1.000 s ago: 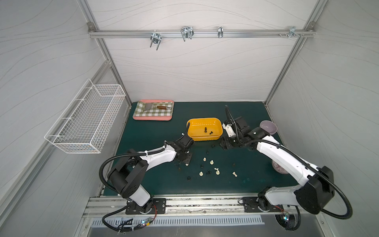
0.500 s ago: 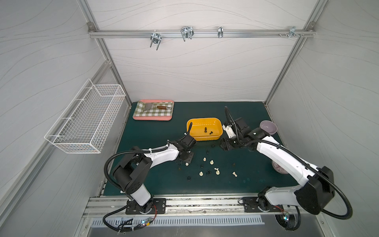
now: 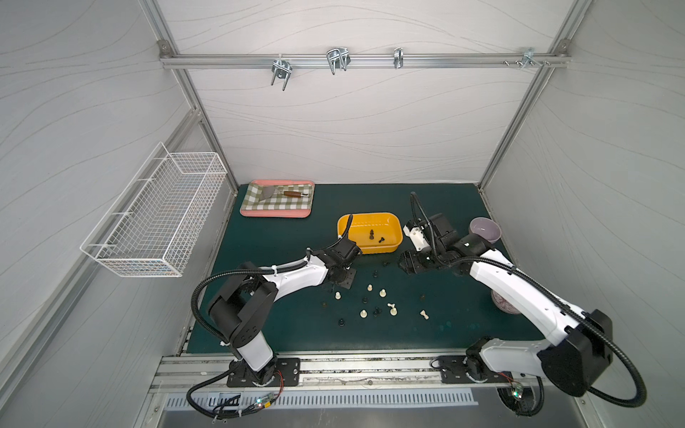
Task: Put the chess pieces into the storage box
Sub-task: Pick up the chess piece at the center of the board, then place the chess piece in the storage box.
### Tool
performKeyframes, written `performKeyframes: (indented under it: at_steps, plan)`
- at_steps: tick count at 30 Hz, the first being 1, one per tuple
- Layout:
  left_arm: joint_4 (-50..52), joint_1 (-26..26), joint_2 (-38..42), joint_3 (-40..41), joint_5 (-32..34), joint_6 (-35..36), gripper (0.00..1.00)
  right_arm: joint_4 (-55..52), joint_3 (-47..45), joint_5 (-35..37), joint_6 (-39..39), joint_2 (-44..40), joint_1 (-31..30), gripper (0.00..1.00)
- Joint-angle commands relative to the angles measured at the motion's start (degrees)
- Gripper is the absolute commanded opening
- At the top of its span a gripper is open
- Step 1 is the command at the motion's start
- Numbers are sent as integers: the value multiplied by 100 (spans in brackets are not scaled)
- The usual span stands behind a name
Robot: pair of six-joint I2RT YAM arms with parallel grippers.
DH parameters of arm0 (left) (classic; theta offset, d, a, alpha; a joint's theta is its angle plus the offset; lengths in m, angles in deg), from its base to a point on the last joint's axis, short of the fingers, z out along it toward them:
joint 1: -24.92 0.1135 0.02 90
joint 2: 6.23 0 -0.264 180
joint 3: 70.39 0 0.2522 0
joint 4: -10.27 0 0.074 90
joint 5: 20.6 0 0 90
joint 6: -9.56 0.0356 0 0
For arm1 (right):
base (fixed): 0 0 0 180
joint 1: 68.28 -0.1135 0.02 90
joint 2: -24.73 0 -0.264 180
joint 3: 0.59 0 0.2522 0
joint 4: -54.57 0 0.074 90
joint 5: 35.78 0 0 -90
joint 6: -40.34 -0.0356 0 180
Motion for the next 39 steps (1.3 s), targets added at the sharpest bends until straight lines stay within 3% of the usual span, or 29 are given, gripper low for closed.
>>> performKeyframes:
  at_steps: [1, 10, 27, 39]
  plan:
    - [135, -23, 223, -430, -44, 85, 9, -164, -123, -108, 36, -207, 72, 70]
    - [286, 27, 151, -1505, -118, 395, 9, -123, -478, -204, -253, -490, 122, 69]
    - [361, 739, -1520, -3521, -462, 603, 9, -306, -713, -234, -604, -960, 17, 69]
    - [676, 901, -2453, -4478, -523, 653, 9, -205, -1010, -23, -927, -957, -392, 69]
